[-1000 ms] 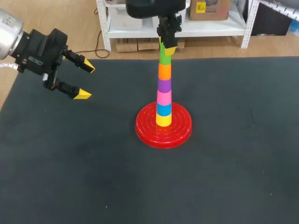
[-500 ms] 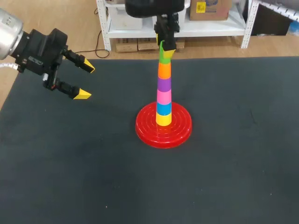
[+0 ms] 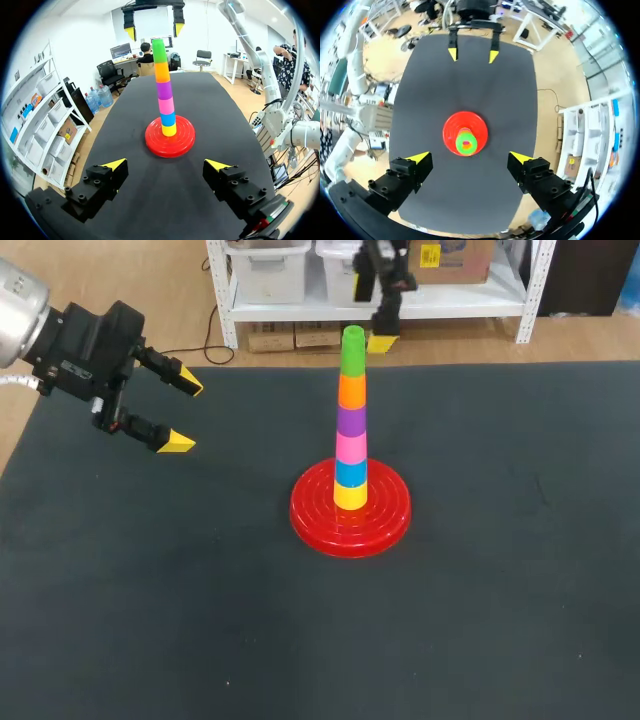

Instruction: Pick up and stack the cylinders on the red base in this order: pink,purple,orange,green

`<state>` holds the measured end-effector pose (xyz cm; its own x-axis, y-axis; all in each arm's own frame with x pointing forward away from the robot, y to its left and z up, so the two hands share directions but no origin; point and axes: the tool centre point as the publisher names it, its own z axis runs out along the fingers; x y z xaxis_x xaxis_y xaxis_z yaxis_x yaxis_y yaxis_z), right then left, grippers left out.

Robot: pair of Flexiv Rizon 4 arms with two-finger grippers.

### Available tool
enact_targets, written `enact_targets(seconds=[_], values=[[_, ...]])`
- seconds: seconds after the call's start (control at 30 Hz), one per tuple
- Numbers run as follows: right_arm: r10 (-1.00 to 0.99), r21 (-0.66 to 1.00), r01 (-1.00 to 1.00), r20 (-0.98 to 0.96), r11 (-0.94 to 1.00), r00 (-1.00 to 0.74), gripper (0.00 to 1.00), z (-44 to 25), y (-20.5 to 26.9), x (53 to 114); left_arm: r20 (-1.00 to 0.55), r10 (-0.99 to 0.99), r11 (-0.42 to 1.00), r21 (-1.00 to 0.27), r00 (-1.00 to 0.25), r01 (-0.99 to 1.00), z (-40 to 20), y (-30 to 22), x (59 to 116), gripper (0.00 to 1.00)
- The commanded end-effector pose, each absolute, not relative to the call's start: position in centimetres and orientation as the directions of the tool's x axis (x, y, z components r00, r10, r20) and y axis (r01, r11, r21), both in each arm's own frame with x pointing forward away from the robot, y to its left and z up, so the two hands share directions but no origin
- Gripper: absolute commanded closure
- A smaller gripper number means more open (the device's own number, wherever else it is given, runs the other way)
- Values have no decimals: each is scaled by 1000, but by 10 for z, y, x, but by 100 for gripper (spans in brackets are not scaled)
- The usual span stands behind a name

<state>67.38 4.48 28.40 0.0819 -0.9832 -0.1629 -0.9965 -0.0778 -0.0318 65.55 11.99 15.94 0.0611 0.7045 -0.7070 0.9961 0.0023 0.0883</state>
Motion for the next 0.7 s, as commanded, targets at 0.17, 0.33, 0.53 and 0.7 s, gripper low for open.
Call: enact_targets(seconds=[0.17, 0.33, 0.53, 0.7], values=[[-937, -26, -999, -350, 27, -16, 0, 274, 11, 665, -708, 703, 0, 89, 63, 996, 159, 121, 656, 0], [-921, -51, -996, -388, 71, -46, 0, 267, 9, 664, -708, 703, 0, 89, 63, 996, 159, 121, 656, 0], [-917, -66, -994, -396, 86, -53, 0, 266, 9, 664, -708, 703, 0, 89, 63, 996, 159, 121, 656, 0], [-917, -66, -994, -396, 86, -53, 0, 266, 9, 664, -708, 703, 0, 89, 63, 996, 159, 121, 656, 0]])
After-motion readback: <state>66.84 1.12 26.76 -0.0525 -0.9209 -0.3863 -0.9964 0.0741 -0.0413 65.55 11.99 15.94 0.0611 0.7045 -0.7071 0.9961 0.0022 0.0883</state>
